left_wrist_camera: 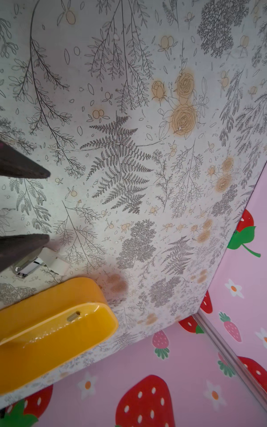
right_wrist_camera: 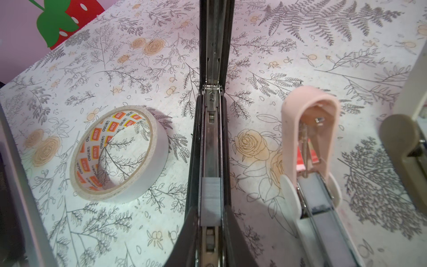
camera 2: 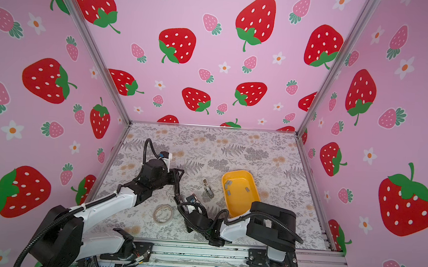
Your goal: Load the staples into the stapler
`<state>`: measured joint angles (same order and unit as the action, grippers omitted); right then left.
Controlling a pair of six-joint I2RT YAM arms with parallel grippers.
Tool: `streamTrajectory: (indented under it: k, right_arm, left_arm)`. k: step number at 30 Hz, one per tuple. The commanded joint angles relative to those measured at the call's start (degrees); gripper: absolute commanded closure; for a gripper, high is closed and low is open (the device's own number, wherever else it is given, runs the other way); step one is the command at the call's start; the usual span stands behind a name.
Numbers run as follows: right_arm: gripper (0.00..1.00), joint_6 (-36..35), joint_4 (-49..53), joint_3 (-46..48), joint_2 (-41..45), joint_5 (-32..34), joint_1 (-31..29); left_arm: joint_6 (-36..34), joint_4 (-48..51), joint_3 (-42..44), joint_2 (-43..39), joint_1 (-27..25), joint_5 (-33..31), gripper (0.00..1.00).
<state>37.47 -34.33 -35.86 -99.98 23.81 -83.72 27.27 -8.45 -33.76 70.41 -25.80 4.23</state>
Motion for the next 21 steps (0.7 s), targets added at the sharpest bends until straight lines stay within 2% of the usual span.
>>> streamTrajectory:
  k: [1,3,4,15,21]
  right_arm:
    - [1.0,-2.75,-5.55,0.22,0.22,0.07,-0.49]
    - [1.0,-3.54,-8.15,1.37,0.0,0.69,-0.49]
    - [1.0,-3.95,-9.38,2.09,0.05,0.73,-0.48]
    - [1.0,-10.5,-27.24,9.1,-1.14,4.84,-2.99]
    - [1.0,-10.94,-31.2,10.05,-2.62,6.39,-3.65]
  left_arm:
    - [-2.4,9.99,-3.91,-1.04,-3.85,-3.11,0.65]
    - [-2.92,11.83,-2.9,-2.5,-6.63,-7.38,0.64]
    - [-2.81,12.12,-2.2,-3.08,-7.27,-7.49,0.63]
    - [-1.28,17.24,3.76,-12.63,-9.24,-4.41,0.61]
    - [-1.87,16.38,5.64,-15.39,-10.86,-1.1,0.6]
